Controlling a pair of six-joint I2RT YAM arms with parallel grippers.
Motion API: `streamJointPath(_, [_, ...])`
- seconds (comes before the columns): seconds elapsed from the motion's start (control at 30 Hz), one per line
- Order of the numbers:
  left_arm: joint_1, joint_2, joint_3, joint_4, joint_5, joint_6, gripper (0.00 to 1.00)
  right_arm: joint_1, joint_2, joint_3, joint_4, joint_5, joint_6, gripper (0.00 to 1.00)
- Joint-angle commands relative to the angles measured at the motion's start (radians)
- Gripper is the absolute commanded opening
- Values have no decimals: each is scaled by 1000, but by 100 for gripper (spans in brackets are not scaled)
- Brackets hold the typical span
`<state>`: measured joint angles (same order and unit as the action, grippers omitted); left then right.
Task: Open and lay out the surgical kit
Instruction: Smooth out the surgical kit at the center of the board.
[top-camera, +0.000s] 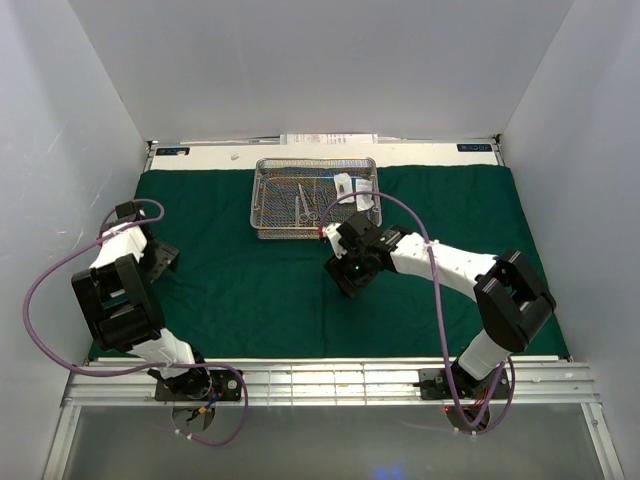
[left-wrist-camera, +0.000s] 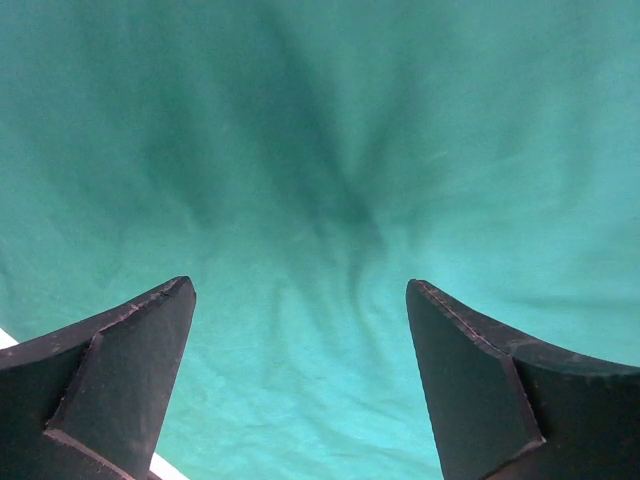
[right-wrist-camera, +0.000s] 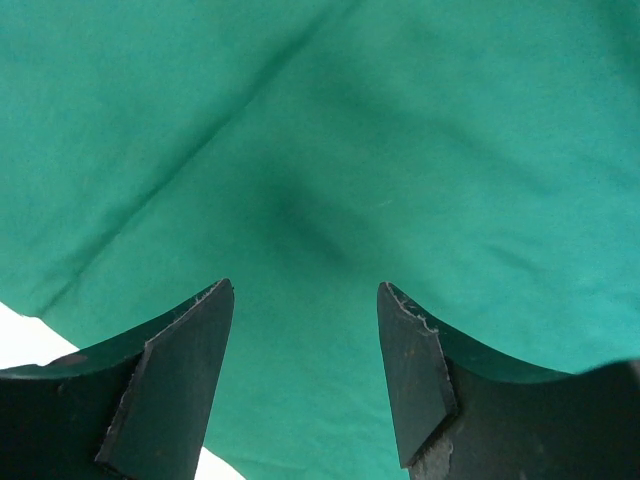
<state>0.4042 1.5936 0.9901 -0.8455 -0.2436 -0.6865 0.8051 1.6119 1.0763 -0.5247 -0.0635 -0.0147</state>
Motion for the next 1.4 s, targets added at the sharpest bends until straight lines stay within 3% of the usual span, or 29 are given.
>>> streamJointPath(0.0, [4, -89, 85, 8, -36, -5, 98, 55, -15, -41, -12, -33, -37, 66])
streamJointPath(0.17, [1, -106, 162, -3, -51, 21, 98, 143, -26, -53, 2, -9, 2, 66])
streamJointPath(0.67, [-5, -124, 124, 40, -86, 42, 98, 338, -20, -219, 5, 129, 134, 66])
streamJointPath(1.07, [-4, -118, 128, 39, -117, 41, 98, 368, -110, -311, -31, 136, 216, 66])
streamJointPath(1.37, [15, -29, 125, 63, -154, 22, 98, 350, -216, -167, -55, 263, 225, 67])
